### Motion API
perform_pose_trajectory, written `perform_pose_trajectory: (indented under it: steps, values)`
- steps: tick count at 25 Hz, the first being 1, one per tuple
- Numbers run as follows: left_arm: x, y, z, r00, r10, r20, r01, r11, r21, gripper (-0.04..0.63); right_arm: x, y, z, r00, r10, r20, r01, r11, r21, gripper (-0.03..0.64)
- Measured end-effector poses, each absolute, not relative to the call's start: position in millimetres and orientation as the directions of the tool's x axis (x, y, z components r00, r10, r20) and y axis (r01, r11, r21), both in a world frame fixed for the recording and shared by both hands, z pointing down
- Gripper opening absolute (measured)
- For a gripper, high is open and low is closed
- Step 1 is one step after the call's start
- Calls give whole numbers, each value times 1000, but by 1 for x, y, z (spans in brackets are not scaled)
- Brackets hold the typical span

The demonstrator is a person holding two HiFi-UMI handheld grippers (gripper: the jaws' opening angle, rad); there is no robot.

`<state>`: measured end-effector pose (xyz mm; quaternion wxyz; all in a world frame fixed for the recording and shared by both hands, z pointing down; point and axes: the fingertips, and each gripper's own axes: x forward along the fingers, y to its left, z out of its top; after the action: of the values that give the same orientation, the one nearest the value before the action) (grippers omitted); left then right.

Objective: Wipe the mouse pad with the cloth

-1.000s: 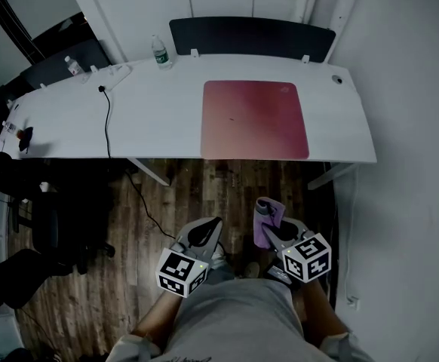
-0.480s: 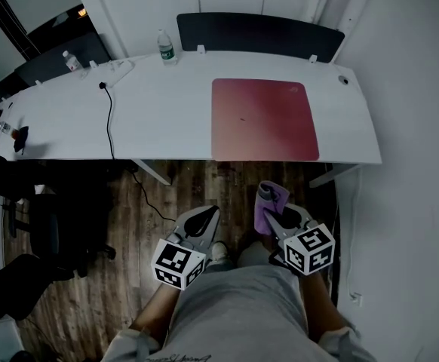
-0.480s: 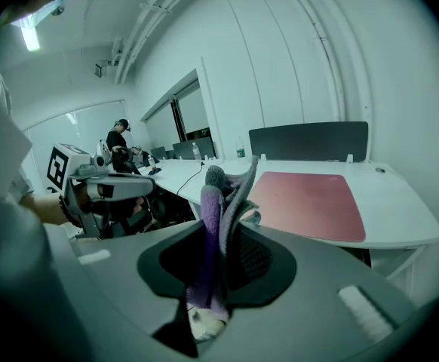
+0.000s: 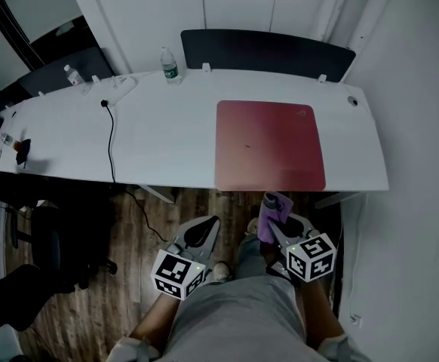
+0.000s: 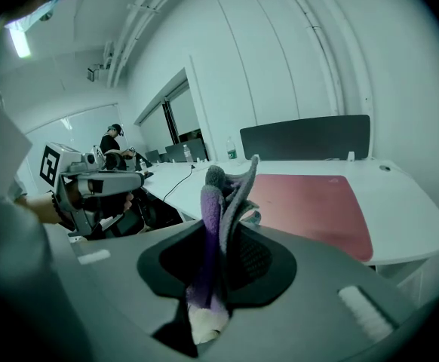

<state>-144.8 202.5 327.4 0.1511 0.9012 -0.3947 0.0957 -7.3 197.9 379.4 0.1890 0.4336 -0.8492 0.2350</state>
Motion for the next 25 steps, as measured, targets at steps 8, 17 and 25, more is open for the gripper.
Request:
perform_pose_trajectory:
  steps: [8, 17, 25]
  values:
    - [-125, 112, 332, 629, -710, 316, -776, -596, 206, 20, 21, 97, 382, -582, -612, 536, -800, 548, -243, 94]
    - [-116, 29, 317, 517, -795, 318, -856, -486, 177, 20, 36, 2, 371, -657, -558, 506, -730, 640, -242, 94]
    - [-106, -12, 319, 444, -834, 329, -896, -423, 136, 20, 58, -40, 376, -651, -549, 524, -728, 647, -226, 94]
